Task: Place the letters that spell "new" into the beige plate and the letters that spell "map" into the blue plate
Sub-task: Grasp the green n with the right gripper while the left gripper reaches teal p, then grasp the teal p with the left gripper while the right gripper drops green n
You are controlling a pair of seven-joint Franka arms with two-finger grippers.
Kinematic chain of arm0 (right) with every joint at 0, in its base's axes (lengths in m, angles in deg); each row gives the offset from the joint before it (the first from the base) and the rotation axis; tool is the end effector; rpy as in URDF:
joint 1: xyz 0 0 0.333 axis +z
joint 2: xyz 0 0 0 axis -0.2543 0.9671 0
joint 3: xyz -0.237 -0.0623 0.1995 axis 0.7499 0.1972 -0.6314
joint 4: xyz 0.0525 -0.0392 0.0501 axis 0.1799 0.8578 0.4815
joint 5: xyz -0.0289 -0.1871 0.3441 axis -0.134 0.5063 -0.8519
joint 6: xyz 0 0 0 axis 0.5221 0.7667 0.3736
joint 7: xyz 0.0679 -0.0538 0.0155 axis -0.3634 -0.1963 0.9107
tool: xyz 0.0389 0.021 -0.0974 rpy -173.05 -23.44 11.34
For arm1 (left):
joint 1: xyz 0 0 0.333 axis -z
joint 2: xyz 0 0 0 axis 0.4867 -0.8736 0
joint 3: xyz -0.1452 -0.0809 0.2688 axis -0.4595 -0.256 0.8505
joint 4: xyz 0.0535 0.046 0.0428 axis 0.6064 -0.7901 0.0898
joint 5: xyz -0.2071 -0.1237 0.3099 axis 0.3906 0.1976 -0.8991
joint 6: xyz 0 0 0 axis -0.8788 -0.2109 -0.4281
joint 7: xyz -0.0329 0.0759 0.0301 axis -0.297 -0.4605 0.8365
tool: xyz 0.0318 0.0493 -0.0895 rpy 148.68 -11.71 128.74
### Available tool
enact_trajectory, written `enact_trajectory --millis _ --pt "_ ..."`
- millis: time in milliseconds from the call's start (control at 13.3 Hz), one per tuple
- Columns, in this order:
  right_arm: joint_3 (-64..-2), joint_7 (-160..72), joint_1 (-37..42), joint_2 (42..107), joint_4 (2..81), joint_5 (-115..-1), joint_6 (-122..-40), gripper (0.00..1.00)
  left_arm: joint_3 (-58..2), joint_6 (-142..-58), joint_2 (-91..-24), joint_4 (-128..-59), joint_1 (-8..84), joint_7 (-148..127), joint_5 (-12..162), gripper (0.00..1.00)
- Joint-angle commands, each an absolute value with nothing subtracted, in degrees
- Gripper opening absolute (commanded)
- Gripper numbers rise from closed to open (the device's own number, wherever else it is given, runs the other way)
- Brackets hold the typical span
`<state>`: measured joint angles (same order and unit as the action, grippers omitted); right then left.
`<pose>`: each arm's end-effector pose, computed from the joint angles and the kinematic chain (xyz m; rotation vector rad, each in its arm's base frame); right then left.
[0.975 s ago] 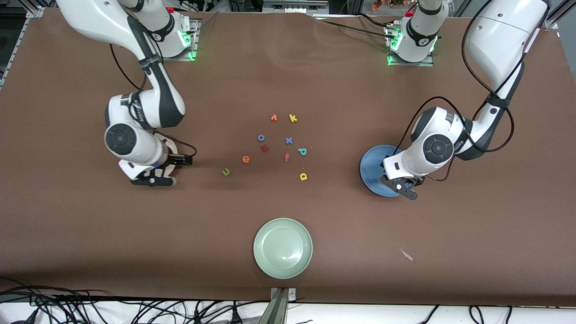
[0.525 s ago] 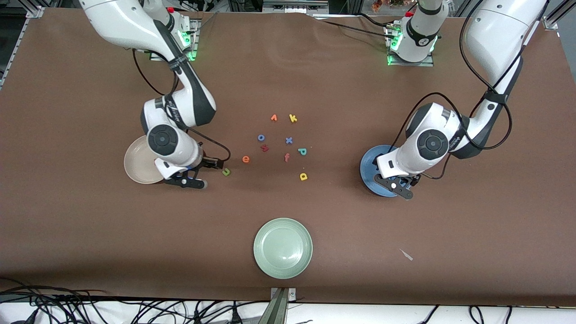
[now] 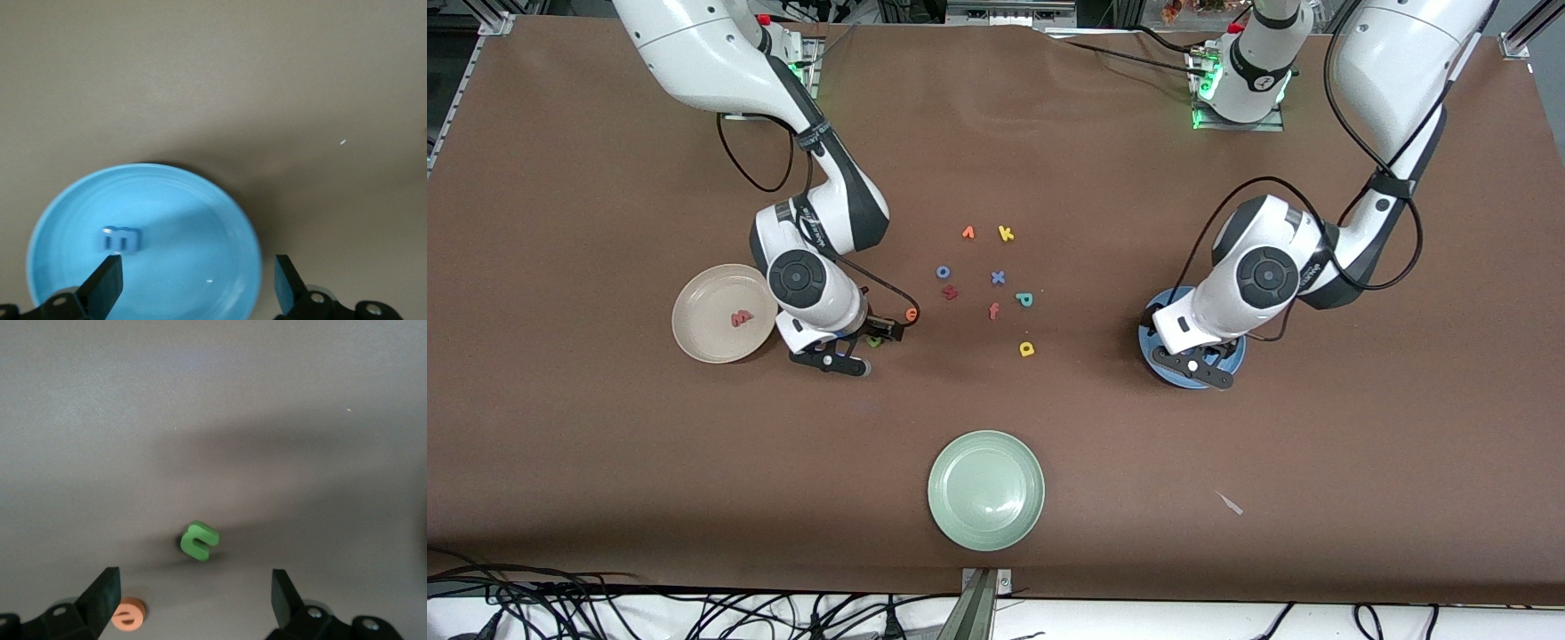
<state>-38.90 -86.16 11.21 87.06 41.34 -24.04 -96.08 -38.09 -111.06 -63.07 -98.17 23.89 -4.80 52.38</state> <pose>0.5922 0.2953 0.2119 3.1105 -0.3397 -0.1428 0.6014 -0.2229 0.2624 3.0621 -0.4486 -0.1201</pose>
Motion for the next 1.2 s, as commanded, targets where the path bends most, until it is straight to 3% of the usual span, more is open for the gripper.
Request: enact_trajectory --millis 0,375,900,1125 --pt "-38.9 -86.5 11.3 89.2 40.0 -24.9 -97.5 0.99 -37.9 -109.6 -62.7 -97.4 28.0 7.2 53.9 1.00" --pt "-38.9 -86.4 11.2 90.6 40.2 -24.9 -99.5 0.92 -37.9 -112.2 -64.2 -97.0 35.4 25.0 56.4 1.00" --pt "-38.9 -86.3 11.1 91.3 40.8 -24.9 -101.2 0.61 -37.7 -120.6 -68.7 -97.0 41.5 37.1 57.6 1.00" --pt "-39.0 -86.2 11.1 91.3 40.8 -25.0 -101.2 0.50 -37.6 -123.5 -70.9 -96.6 43.8 40.2 56.7 0.91"
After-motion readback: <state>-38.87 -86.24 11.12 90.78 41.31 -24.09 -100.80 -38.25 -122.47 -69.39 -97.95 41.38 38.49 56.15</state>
